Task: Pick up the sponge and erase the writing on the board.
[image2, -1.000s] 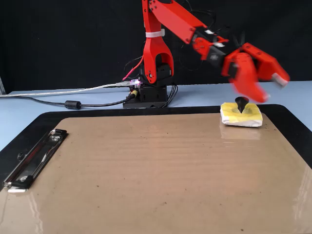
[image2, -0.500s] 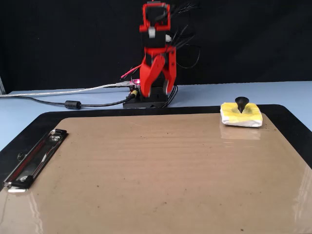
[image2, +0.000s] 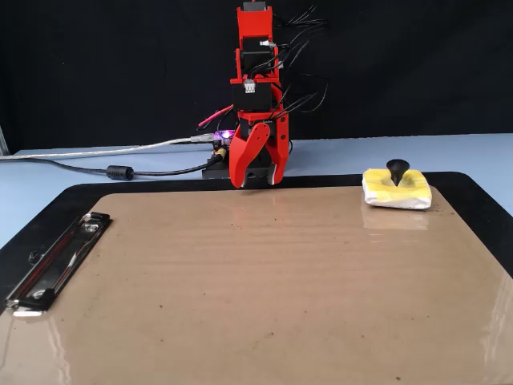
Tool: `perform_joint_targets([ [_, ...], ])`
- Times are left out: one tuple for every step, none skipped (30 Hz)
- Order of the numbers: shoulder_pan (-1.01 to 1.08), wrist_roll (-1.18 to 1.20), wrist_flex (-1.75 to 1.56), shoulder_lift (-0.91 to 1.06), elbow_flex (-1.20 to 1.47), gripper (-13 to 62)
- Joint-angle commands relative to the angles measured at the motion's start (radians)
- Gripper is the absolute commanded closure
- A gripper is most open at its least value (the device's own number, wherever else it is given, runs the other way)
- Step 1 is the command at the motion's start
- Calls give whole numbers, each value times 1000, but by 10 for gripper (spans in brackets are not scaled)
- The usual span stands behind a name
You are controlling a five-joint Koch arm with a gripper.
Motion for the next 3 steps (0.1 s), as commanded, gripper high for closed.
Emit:
perform_joint_targets([
  [-5, -6, 11, 34, 3, 152],
  [-5, -6, 11, 35, 3, 152],
  [-5, -6, 11, 35, 3, 152],
])
